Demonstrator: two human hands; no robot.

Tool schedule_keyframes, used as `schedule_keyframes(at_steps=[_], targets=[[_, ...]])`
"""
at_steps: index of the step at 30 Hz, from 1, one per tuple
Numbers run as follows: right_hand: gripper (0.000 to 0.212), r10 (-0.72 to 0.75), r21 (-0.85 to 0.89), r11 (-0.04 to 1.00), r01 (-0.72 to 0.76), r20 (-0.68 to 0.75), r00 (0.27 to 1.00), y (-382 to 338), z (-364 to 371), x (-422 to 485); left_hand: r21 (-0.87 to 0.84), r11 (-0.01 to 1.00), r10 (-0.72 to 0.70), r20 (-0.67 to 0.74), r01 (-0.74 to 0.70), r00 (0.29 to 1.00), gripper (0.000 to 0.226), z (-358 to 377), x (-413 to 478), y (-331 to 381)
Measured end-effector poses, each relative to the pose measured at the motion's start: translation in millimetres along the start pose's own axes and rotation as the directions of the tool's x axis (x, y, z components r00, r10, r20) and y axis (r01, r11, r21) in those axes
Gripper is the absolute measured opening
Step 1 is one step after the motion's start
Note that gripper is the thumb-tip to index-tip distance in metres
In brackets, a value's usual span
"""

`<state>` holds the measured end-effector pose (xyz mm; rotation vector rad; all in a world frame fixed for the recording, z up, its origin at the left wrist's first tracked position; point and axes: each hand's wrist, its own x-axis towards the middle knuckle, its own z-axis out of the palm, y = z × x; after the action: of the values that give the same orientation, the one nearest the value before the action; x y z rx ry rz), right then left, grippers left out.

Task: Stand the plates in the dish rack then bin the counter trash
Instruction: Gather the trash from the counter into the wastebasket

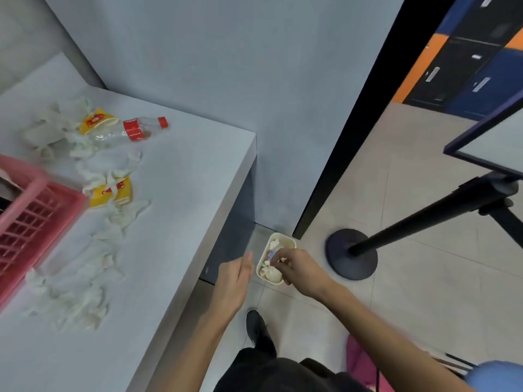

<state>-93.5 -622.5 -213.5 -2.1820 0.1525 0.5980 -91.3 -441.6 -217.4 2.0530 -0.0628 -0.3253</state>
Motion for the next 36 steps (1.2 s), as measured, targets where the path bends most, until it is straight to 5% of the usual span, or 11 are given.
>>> schedule_keyframes(at_steps=[5,14,20,25,36], targets=[[0.028,-0.01,0.095,0.995,0.014,-0.042,0.999,-10.2,-12.1,20.6,0.043,0.996,0.08,0.058,-0.083,0.995,0.023,-2.8,24.4,-2.6],[0.058,-0.056,0.006,0.998,0.056,-0.035,0.998,10.6,-33.6,32.8,-0.007,0.999,0.036,0.158,-0.036,0.987,0.018,8.9,49.7,9.0],[0.02,0.028,0.117,0.993,-0.03,0.022,0.999,26.5,-45.7,38.7,0.021,0.998,-0.054,0.163,0.051,0.985,0.03,23.9,61.3,12.4],[0.022,0.081,0.049,0.995,-0.082,0.037,0.996,41.1,-46.1,47.5,-0.017,0.985,-0.168,0.155,0.173,0.973,0.005,33.3,74.5,-3.8],[0.005,0.252,0.177,0.946,-0.27,0.117,0.961,91.9,-21.1,76.2,-0.08,0.888,-0.433,0.187,0.453,0.882,0.016,75.2,92.8,-66.5]])
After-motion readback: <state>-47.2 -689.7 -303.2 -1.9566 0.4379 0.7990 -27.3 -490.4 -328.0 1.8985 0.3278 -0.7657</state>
